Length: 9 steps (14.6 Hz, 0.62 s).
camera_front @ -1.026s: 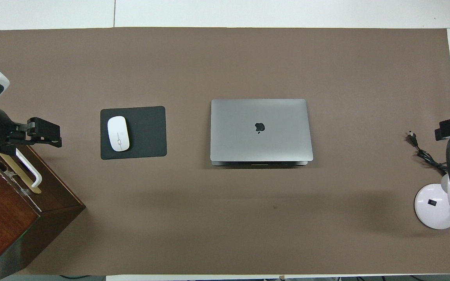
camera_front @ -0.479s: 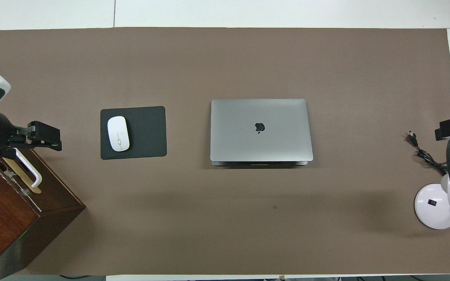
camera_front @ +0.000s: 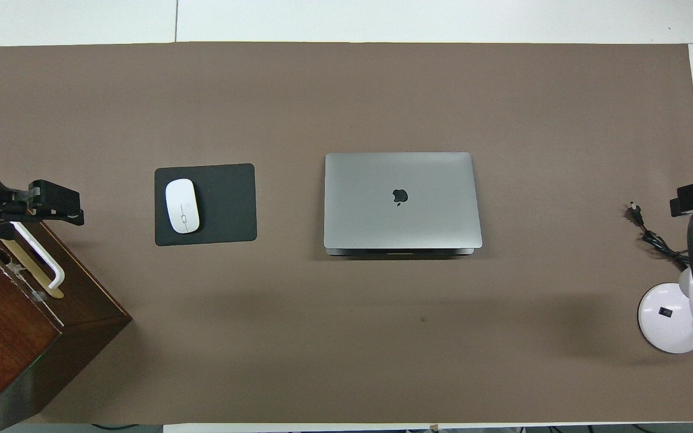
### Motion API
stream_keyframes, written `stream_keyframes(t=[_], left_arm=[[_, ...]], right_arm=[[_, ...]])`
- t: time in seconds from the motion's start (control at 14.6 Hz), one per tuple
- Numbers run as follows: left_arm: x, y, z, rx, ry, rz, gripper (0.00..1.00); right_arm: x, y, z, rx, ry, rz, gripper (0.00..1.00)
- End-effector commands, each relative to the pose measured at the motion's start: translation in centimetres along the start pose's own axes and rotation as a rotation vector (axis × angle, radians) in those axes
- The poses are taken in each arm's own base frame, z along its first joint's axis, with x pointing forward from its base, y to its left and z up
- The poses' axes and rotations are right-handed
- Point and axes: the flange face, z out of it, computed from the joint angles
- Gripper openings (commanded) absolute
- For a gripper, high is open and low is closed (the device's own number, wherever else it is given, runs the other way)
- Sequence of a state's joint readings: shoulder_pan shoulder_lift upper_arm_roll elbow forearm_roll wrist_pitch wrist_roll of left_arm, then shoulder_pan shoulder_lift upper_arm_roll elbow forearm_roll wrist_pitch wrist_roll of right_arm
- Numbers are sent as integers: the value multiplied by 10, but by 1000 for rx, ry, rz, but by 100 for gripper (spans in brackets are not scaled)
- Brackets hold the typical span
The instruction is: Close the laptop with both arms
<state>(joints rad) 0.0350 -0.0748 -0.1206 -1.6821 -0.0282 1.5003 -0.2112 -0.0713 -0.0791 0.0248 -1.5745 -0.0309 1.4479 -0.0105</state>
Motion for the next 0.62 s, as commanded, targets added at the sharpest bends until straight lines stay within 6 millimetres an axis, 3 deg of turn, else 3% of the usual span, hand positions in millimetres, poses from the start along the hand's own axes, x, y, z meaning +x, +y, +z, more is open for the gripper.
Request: stream_keyframes(t=[0.0, 0.55], left_arm=[[-2, 3, -7, -8, 14, 83, 100], [0, -1, -10, -15, 33, 93, 100]], right_arm=[[-2, 5, 1, -3, -5, 4, 100], [-3, 6, 2, -2, -13, 4, 100]])
